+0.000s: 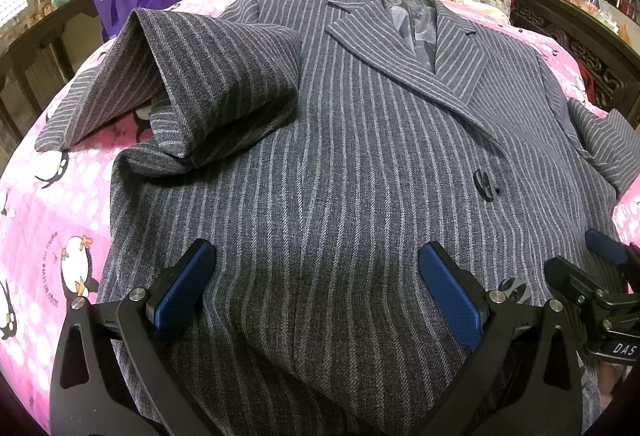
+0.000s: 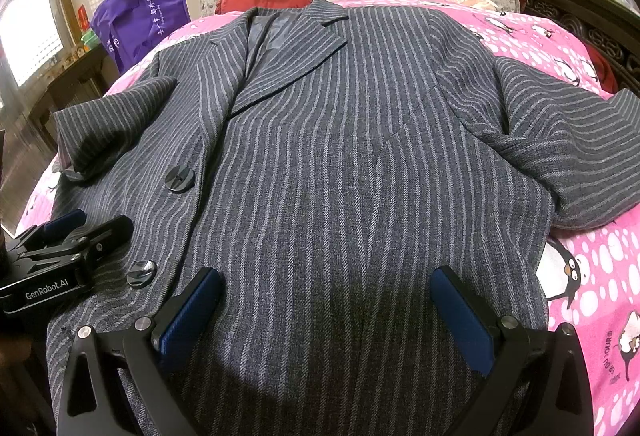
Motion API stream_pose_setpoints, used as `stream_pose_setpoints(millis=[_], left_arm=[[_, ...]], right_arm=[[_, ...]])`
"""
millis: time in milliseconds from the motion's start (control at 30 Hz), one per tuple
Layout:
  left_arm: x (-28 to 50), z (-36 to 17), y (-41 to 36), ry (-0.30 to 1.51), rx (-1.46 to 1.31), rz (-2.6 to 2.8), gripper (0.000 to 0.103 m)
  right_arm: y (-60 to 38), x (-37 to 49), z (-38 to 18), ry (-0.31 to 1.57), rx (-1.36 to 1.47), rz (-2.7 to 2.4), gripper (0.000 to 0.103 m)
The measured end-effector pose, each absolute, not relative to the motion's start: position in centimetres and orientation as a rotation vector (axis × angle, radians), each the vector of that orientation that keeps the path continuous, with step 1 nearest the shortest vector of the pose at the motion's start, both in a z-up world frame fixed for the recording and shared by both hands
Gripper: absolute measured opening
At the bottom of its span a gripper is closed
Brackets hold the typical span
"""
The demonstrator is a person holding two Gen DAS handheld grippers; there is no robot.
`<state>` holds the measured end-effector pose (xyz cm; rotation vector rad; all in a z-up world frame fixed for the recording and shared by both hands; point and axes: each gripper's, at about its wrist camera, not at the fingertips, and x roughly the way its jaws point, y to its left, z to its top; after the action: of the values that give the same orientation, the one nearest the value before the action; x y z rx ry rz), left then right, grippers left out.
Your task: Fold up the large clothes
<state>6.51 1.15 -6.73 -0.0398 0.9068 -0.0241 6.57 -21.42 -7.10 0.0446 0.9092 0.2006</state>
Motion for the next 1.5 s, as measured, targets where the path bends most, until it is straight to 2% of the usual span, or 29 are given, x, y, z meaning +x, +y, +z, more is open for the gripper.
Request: stream_pose_setpoints(millis=[600, 767, 933, 1033, 1233, 1400, 1500], left_arm=[[6.5, -6.9, 1.2, 0.913, -0.049, -0.036, 0.103], [4.7, -5.3, 2.5, 0.906, -0.069, -0.097, 0.102], [3.6, -0.7, 9.3, 0.776, -0.155, 0.002, 0.102], [4.0, 0.2, 15.4, 0.732, -0.253, 0.097, 0.102], [7.0, -2.6, 25.2, 0.754, -0.52, 0.135, 0.097], [11.3, -5.9, 28.9, 0.829, -0.71, 0.084, 0.097], [12.2, -5.9, 29.5, 0.79, -0.744, 0.084, 0.096]], right_arm=[[-21.4, 6.6, -7.0, 0.912, 0.044, 0.207, 0.103], [-21.2, 6.5, -7.0, 0.915, 0.036, 0.2, 0.103], [-21.2, 6.5, -7.0, 0.916, 0.032, 0.198, 0.103], [-21.2, 6.5, -7.0, 0.914, 0.036, 0.2, 0.103], [-21.2, 6.5, -7.0, 0.914, 0.038, 0.2, 0.103], [-21.2, 6.5, -7.0, 0.913, 0.038, 0.2, 0.103], [-21.2, 6.5, -7.0, 0.913, 0.038, 0.2, 0.103]])
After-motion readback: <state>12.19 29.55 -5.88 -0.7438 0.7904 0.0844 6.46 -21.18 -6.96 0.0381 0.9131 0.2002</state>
